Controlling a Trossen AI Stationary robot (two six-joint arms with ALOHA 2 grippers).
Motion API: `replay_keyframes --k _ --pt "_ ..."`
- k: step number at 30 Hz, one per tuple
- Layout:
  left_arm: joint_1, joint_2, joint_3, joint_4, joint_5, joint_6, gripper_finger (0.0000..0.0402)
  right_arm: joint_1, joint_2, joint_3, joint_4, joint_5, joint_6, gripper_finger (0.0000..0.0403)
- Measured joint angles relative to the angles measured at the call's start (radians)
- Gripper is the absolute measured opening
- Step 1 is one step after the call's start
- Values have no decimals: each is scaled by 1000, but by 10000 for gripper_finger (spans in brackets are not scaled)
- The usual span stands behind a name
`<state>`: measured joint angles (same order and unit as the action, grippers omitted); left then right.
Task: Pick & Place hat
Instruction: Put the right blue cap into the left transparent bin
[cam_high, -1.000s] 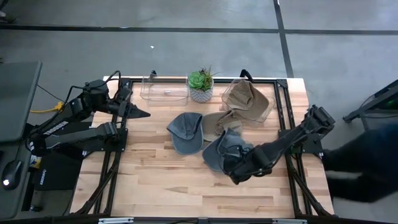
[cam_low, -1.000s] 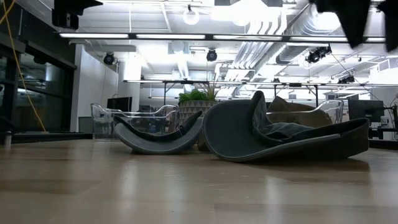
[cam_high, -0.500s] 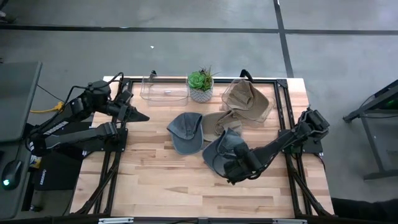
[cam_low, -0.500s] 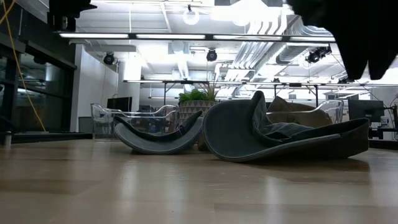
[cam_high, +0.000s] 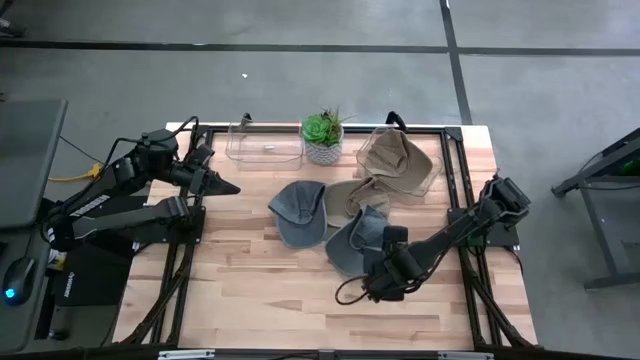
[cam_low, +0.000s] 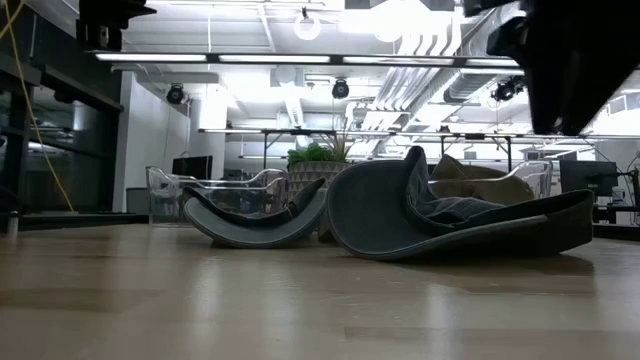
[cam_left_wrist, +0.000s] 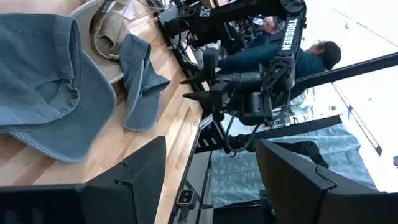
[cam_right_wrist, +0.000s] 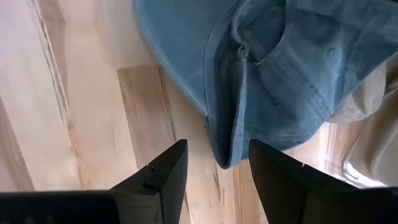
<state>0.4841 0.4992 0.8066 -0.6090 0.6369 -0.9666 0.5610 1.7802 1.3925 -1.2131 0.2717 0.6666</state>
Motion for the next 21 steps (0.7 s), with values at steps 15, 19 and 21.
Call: replay_keyframes --k 15,19,21 --pt "0 0 0 0 -68 -3 232 27 0 -156 116 3 -12 197" --pt "0 0 0 0 -70 -3 232 27 0 -184 171 -17 -10 220" --pt "0 0 0 0 -70 -3 232 27 0 -186 163 9 -10 229"
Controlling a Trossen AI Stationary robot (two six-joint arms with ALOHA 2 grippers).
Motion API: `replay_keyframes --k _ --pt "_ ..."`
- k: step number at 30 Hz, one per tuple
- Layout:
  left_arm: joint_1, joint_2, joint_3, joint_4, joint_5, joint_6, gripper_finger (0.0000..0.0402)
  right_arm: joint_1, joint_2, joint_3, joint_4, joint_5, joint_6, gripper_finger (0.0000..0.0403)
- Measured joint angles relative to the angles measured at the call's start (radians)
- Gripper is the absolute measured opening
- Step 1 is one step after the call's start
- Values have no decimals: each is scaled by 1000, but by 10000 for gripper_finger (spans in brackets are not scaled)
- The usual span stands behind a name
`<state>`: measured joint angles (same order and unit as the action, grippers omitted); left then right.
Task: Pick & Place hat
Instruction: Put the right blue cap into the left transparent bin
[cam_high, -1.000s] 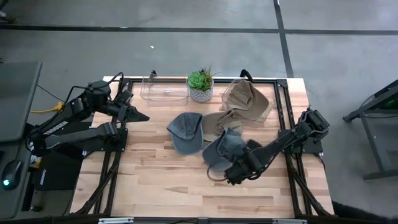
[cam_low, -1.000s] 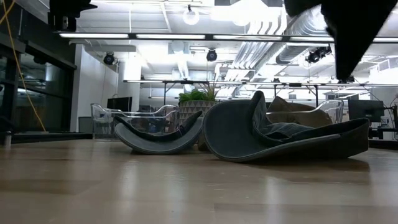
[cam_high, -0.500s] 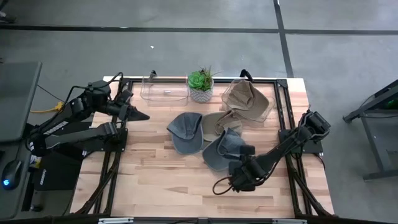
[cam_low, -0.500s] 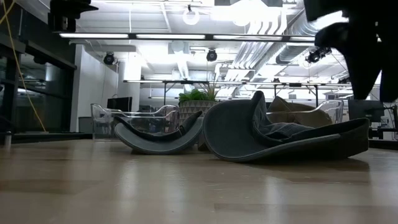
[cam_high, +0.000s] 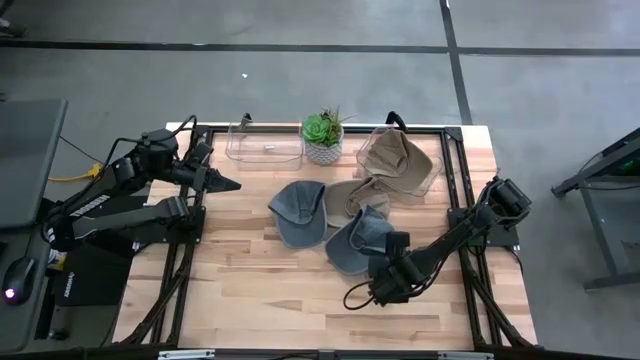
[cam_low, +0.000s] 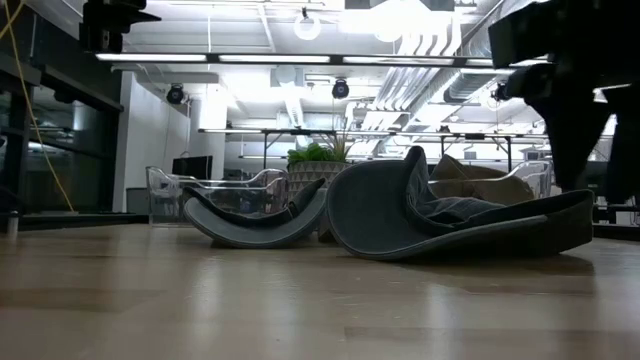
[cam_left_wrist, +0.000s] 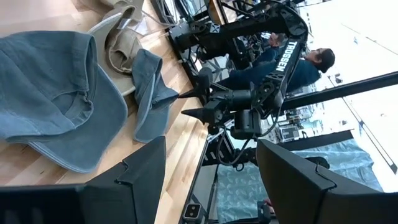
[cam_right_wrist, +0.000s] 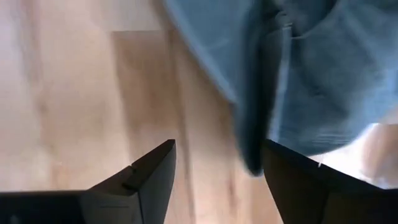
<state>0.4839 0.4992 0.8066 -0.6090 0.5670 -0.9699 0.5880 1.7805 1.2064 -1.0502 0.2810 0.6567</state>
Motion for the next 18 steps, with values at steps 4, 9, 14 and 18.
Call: replay_keyframes --k 4,9,14,18 --pt "0 0 0 0 -1 0 232 -9 0 0 -32 76 -3 240" --pt "0 0 0 0 -2 1 232 -24 0 -21 3 94 -12 241" --pt "0 0 0 0 -3 2 232 -32 0 -72 55 58 -27 241" --pt "0 0 0 0 -4 4 232 -33 0 -93 64 108 -17 241"
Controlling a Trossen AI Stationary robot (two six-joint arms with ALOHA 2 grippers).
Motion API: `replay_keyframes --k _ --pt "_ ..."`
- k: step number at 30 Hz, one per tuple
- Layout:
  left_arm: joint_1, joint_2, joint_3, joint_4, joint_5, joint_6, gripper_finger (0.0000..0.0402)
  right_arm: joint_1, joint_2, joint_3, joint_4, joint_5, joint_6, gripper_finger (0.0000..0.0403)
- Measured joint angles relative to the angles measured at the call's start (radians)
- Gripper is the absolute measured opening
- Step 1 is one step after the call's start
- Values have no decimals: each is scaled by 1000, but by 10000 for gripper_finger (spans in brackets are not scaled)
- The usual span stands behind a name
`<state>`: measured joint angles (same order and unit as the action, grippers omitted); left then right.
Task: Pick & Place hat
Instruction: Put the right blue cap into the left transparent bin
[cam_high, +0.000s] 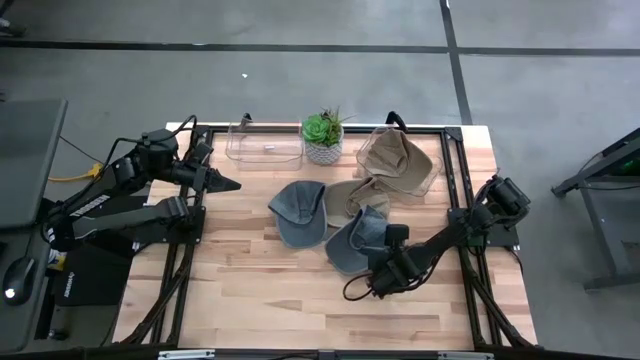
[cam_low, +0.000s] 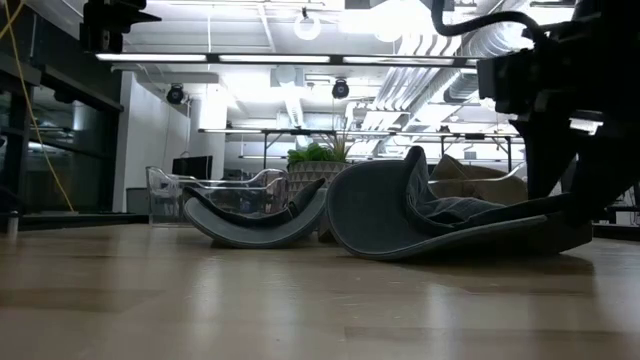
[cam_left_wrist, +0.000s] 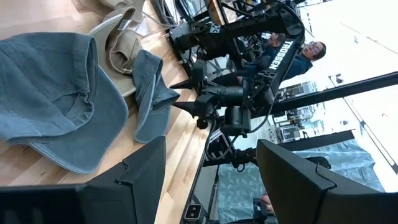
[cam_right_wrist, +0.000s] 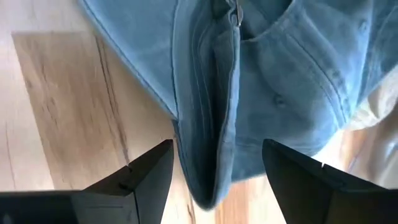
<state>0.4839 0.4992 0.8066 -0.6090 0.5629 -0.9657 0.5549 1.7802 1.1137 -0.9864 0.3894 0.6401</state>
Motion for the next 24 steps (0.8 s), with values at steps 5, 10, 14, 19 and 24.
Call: replay_keyframes --k 5,10,14,19,24 --pt "0 0 0 0 0 0 232 -14 0 -46 74 -69 6 241" --pt "0 0 0 0 0 0 232 -25 0 -85 130 -86 6 241" --pt "0 0 0 0 0 -4 232 -40 0 -84 137 -30 -22 241" --pt "0 0 0 0 0 -4 232 -71 0 -84 157 23 -101 241" --pt "0 0 0 -7 0 -8 232 -107 0 -84 188 21 -136 234"
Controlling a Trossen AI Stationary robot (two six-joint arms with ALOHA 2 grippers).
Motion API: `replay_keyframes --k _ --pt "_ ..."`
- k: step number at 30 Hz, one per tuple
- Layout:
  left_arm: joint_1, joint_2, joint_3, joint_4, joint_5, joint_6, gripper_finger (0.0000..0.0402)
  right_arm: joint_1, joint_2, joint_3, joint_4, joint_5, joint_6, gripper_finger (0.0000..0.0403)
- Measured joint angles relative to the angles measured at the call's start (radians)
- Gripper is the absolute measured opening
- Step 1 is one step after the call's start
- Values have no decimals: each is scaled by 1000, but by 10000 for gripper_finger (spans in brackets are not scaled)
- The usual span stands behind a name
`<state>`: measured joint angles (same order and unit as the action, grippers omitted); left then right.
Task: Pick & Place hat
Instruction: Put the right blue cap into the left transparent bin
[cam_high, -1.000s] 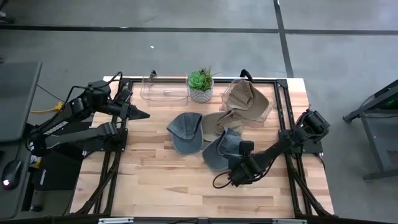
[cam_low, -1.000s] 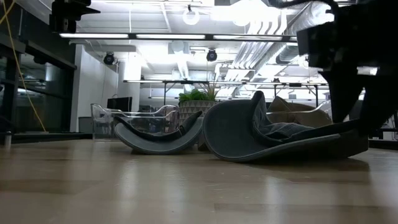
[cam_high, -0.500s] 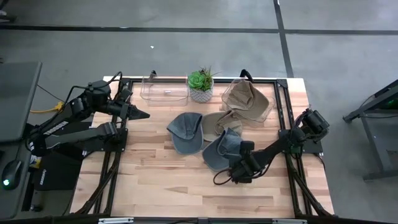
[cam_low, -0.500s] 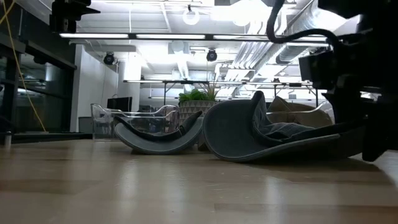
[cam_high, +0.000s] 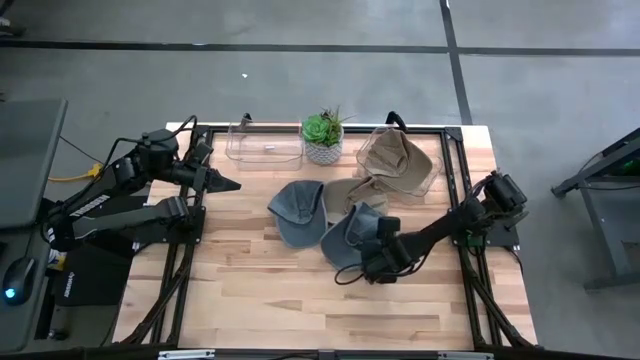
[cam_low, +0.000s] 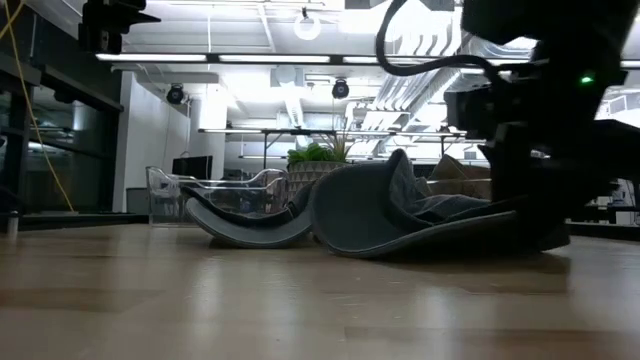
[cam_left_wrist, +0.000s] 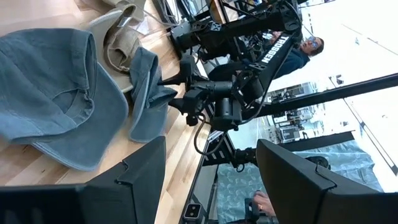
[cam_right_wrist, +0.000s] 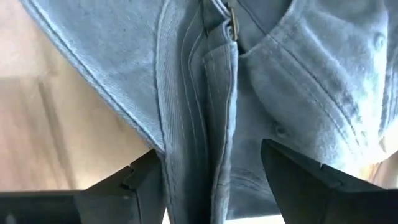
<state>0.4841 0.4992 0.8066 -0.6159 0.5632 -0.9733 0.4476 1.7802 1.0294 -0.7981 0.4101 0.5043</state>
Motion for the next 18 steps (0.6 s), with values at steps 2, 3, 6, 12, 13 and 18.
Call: replay_keyframes --k 2,3,6,12,13,18 --pt "0 0 0 -5 -4 0 232 -9 0 0 17 -8 -15 222" --pt "0 0 0 -9 -11 0 232 -12 0 0 25 -13 -29 214" --pt "0 0 0 -19 -24 0 232 -15 0 0 51 -27 -72 178" --pt "0 0 0 -19 -25 -4 232 -16 0 1 64 -51 -64 64" --pt "0 0 0 -19 -25 -4 232 -16 0 1 64 -53 -60 40" --pt "0 0 0 -21 -27 -5 232 -17 0 16 78 -64 -30 18"
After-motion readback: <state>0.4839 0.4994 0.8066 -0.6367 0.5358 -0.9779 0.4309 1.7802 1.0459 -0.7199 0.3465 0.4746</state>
